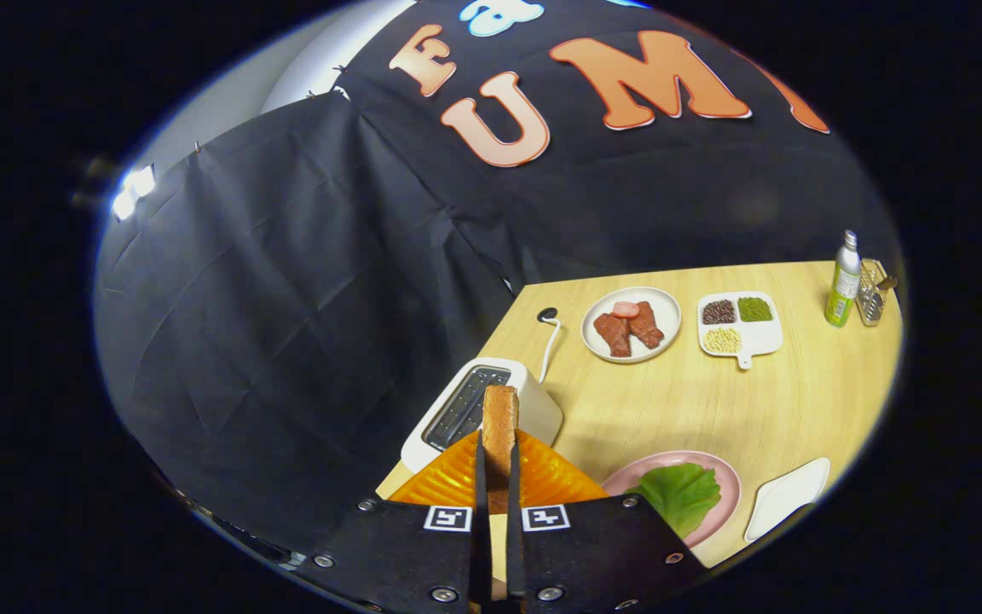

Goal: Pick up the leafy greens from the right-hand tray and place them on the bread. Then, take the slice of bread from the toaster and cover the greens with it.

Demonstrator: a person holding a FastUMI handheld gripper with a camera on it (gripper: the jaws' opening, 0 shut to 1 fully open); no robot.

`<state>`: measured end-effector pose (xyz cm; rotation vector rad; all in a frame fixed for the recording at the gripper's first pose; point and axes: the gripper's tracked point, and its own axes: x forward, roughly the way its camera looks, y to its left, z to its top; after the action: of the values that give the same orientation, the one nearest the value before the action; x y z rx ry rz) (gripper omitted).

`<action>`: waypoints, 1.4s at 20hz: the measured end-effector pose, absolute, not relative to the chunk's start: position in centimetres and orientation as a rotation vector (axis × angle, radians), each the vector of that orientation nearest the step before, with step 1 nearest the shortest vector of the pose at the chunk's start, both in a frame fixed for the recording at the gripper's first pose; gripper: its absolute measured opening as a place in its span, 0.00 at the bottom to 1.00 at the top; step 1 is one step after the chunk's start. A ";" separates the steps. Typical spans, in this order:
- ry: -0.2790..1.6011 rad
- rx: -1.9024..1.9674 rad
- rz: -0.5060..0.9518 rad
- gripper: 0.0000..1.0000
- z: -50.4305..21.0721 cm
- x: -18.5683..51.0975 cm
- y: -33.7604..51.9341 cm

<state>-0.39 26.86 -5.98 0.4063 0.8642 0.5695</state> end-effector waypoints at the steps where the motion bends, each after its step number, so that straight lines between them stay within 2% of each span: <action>1: 0.873 0.415 0.562 0.07 -6.8 -0.7 26.0; 17: 0.971 0.589 0.475 0.07 -18.9 -3.4 18.4; 28: 1.015 0.572 0.337 0.07 -25.7 -5.1 14.2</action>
<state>-5.12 14.24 -25.71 0.5723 1.0146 0.3371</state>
